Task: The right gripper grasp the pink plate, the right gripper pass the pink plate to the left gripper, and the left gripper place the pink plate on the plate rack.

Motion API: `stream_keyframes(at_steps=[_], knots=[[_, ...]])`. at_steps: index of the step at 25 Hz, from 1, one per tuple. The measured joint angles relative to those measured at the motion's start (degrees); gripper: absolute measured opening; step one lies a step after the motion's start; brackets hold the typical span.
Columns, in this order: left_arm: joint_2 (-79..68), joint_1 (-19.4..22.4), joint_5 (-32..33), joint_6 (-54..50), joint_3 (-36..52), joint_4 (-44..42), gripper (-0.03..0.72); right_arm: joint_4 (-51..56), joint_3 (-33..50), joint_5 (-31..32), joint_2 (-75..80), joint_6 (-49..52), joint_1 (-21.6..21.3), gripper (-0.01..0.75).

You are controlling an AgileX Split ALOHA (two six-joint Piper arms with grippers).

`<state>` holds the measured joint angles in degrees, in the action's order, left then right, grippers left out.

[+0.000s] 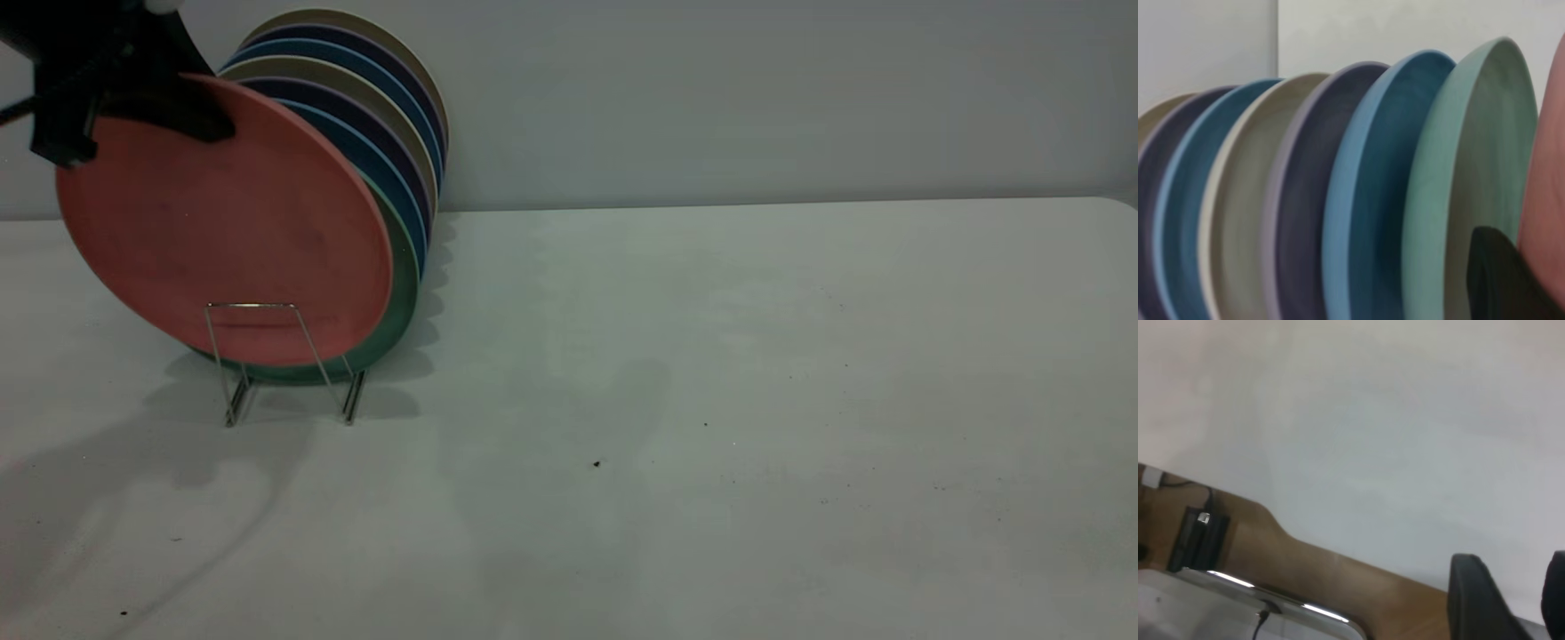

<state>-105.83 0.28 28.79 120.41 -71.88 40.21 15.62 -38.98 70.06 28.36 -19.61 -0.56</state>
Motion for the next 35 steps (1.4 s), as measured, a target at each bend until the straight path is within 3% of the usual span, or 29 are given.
stream_keyframes(at_steps=[3, 13, 18, 22, 28, 35], knots=[[-0.78, 0.0, -0.18, -0.45, 0.0, 0.68, 0.127, -0.14, 0.0, -0.05, 0.0, 0.0, 0.0, 0.267], [-0.84, 0.0, 0.1, -7.32, 0.0, 0.74, 0.393, -1.59, 0.0, -0.22, 0.0, 0.12, 0.0, 0.267], [1.22, 0.0, 1.08, -13.5, 0.0, 0.68, 0.427, -1.63, 1.12, 0.03, -0.53, 1.1, 0.0, 0.267], [8.25, 0.0, 3.81, -21.92, 0.0, 0.68, 0.428, -2.17, 7.45, -0.45, -3.54, 2.15, 0.0, 0.267], [23.65, 0.0, 14.5, -48.42, 0.0, -2.92, 0.428, -4.08, 11.56, -4.57, -9.69, 4.68, 0.0, 0.267], [41.21, 0.0, 38.06, -80.92, 0.0, -21.38, 0.428, -6.94, 11.9, -5.25, -10.15, 9.88, 0.96, 0.278]])
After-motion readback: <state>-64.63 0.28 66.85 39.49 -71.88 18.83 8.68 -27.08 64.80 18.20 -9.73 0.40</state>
